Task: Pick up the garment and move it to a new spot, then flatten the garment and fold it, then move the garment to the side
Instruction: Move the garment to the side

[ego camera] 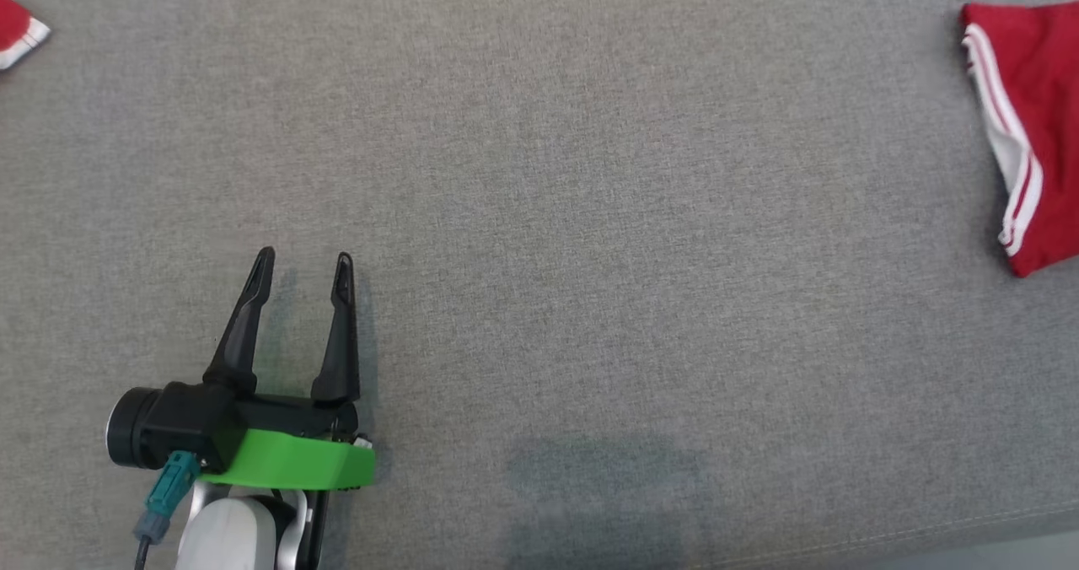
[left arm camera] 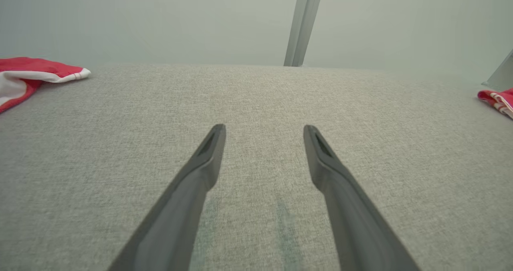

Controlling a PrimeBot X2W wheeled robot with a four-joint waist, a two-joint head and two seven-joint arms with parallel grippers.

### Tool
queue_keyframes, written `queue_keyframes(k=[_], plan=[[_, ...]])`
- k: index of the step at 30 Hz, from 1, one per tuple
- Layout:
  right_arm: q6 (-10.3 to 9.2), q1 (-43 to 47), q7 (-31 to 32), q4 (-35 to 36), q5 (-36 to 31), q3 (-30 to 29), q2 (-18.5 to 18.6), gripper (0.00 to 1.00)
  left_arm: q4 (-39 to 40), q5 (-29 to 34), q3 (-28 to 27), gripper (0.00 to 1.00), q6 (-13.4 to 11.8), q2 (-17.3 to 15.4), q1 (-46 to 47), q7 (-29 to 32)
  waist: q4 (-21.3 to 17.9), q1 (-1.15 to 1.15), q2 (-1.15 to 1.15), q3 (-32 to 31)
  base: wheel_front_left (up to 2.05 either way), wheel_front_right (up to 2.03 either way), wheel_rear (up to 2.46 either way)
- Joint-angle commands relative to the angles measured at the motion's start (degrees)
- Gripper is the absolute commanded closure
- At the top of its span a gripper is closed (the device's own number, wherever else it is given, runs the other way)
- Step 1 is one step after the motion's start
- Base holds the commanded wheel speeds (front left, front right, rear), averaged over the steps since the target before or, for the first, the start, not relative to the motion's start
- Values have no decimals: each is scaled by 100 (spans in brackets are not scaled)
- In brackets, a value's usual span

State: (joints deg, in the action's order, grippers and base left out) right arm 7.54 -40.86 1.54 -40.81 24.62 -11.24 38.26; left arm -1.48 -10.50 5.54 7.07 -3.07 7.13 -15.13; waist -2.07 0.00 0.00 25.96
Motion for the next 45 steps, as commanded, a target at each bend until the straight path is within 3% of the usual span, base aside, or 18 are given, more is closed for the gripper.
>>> queue_keyframes(k=[1, 4, 5, 6, 12, 15, 23, 31, 36, 45], plan=[[-10, -147, -61, -178, -126, -158, 57, 100, 6, 27, -5, 0, 19, -44, 99, 1, -52, 0, 0, 386, 0, 0, 0], [-10, -351, -194, -582, -587, -471, 137, 97, 56, 30, -67, 0, 31, -37, 52, 1, 32, 0, 0, 422, 0, 0, 0], [-10, -416, -226, -695, -750, -550, 110, 28, 72, 27, -87, 0, 34, -34, 19, 1, 44, 0, 0, 426, 0, 0, 0], [-10, -458, -261, -781, -913, -606, 77, 0, 79, 24, -115, 0, 36, -32, -14, 1, 48, 0, 0, 425, 0, 0, 0], [-10, -442, -1115, -753, -2180, -1098, -256, 0, 77, -56, -203, 0, 36, -3, -142, 1, 52, 0, 0, 165, 0, 0, 0], [-10, -253, -1421, -369, -2559, -1311, -698, 0, 34, -119, -301, 0, 36, 5, -261, 1, 37, 0, 0, -146, 0, 0, 0], [-10, 1459, -1625, 1707, -2509, -634, -1859, 0, -73, -572, -345, 0, -202, 12, -873, 1, 89, 0, 0, -1427, 0, 0, 0], [-10, 3493, -1673, 3426, -2098, 246, -2438, 0, -66, -831, -269, 0, -443, 14, -1348, 1, 458, 0, 0, -2210, 0, 0, 0], [-10, 4225, -1677, 3715, -2120, 492, -2785, 0, -208, -715, -283, 0, -461, 11, -1452, 1, 733, 0, 0, -2477, 0, 0, 0], [-10, 4798, -1678, 3534, -2245, 776, -3252, 0, -494, -490, -497, 0, -282, 12, -1499, 1, 905, 0, 0, -2683, 0, 0, 0]])
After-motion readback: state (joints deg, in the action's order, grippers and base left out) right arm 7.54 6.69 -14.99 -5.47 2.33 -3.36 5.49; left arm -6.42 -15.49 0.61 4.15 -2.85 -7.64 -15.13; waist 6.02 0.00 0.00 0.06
